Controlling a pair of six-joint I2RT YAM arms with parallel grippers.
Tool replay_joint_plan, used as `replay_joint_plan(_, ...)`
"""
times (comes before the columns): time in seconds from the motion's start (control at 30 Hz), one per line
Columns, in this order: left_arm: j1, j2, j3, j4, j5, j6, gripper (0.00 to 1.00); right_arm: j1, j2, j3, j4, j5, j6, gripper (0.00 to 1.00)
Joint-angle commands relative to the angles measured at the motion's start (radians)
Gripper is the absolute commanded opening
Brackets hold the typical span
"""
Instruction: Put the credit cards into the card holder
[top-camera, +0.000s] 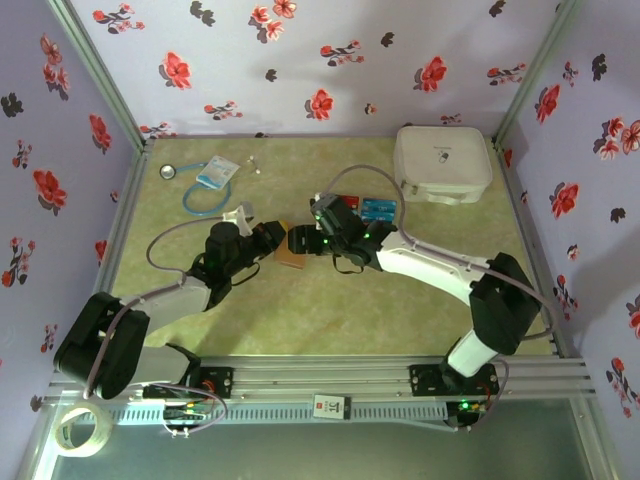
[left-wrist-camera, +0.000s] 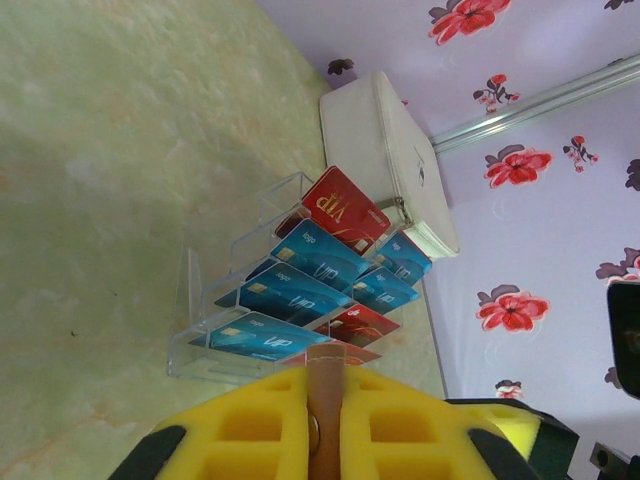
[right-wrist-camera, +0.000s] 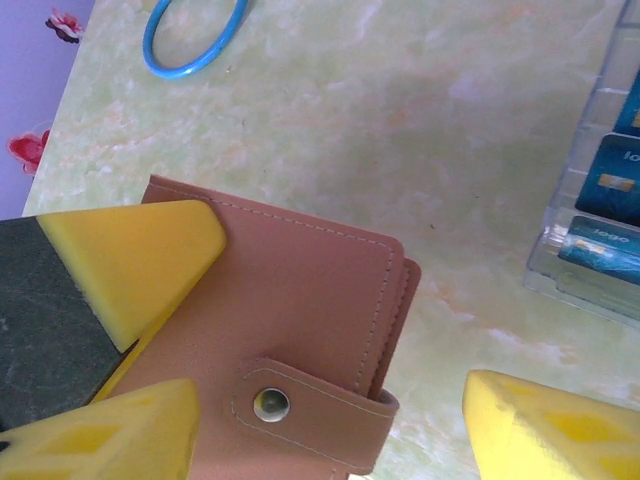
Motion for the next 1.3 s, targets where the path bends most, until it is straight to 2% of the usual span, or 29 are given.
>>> replay_joint_plan(0.0,-0.009,-0.017,0.006,0.008,-0.020,-0.013,0.00,0.014,0.030,0.034,0.021,0.015,-0.014,0.70)
replay_joint_plan(0.17,-0.010,-0.019,0.010,0.008,-0.024,-0.015,0.00,0.017,0.065,0.034,0.015,0.033,-0.011,0.69)
replay_joint_plan(0.33,-0.010,-0.021,0.008,0.007,-0.028,-0.013,0.00,0.016,0.062,0.006,-0.051,0.125,-0.023,0.64)
replay_joint_plan(0.47,-0.010,-0.019,0.007,0.007,-0.028,-0.010,0.00,-0.001,-0.008,-0.077,-0.119,0.212,-0.015,0.59)
replay_joint_plan(0.63,-0.010,-0.019,0.006,-0.005,-0.028,0.002,0.00,-0.049,-0.186,-0.222,-0.168,0.239,0.018,0.56)
replay_joint_plan(0.73,-0.010,-0.018,0.005,-0.011,-0.028,0.017,0.00,-0.067,-0.316,-0.288,-0.136,0.203,0.048,0.58)
replay_joint_plan(0.87,-0.010,-0.015,-0.003,-0.010,-0.028,0.022,0.00,-0.100,-0.375,-0.305,-0.084,0.089,0.083,0.60)
replay_joint_plan(1.1,-0.010,-0.019,-0.003,-0.024,-0.027,0.030,0.00,-0.106,-0.281,-0.248,0.058,-0.087,0.133,0.63)
replay_joint_plan(1.27,-0.010,-0.017,0.002,-0.029,-0.027,0.032,0.00,-0.105,-0.193,-0.198,0.126,-0.137,0.152,0.62)
